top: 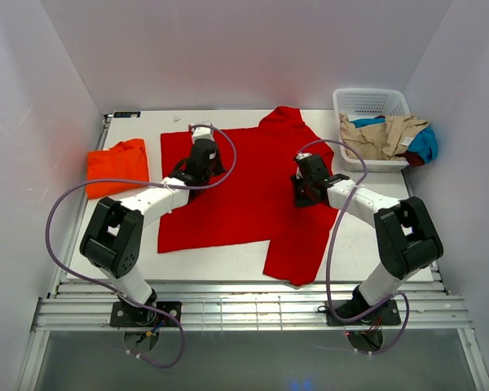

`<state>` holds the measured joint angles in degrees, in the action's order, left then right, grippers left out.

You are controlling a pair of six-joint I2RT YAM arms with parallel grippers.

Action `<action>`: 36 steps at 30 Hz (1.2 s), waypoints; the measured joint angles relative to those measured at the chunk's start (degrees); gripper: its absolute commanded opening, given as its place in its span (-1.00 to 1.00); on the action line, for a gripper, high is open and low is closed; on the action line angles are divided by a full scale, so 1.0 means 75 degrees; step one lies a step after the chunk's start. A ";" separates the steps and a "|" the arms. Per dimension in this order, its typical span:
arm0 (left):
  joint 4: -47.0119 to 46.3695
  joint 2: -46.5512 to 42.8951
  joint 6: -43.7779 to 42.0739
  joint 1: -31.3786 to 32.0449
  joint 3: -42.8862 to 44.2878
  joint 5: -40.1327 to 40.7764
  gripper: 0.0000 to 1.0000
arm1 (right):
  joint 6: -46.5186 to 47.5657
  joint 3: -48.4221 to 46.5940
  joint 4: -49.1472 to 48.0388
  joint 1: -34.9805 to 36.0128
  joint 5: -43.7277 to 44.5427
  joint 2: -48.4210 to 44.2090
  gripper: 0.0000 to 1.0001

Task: Fold and stack the t-shirts
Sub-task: Flatten out the tshirt

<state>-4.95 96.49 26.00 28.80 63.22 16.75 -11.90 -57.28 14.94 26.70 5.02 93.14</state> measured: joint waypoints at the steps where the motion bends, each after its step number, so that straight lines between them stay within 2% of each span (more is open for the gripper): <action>1: 0.0125 -0.0044 0.0055 -0.0017 -0.0134 0.0035 -1.00 | -0.0067 0.0143 -0.0026 0.0009 0.0052 0.0000 -0.49; 12: 0.1431 -0.0096 0.0504 -0.0152 -0.1387 0.0425 -1.00 | -0.0653 0.1017 -0.0557 0.0280 0.0513 0.0000 -0.56; 18: 0.1524 -0.0166 0.0662 -0.0154 -0.1737 0.0469 -1.00 | -0.0970 0.1285 -0.0833 0.0726 0.1052 -0.0131 -0.64; 23: 0.1545 -0.0233 0.0685 -0.0184 -0.1874 0.0504 -1.00 | -0.1367 0.1804 -0.1201 0.1049 0.1396 -0.0481 -0.84; 36: 0.1507 -0.0647 0.0679 -0.0507 -0.2186 0.0504 -1.00 | -0.2270 0.2498 -0.0988 0.1848 0.1923 -0.1224 -0.85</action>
<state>6.35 91.64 31.09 24.99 46.83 20.53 -28.93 -38.54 7.53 40.56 19.44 83.96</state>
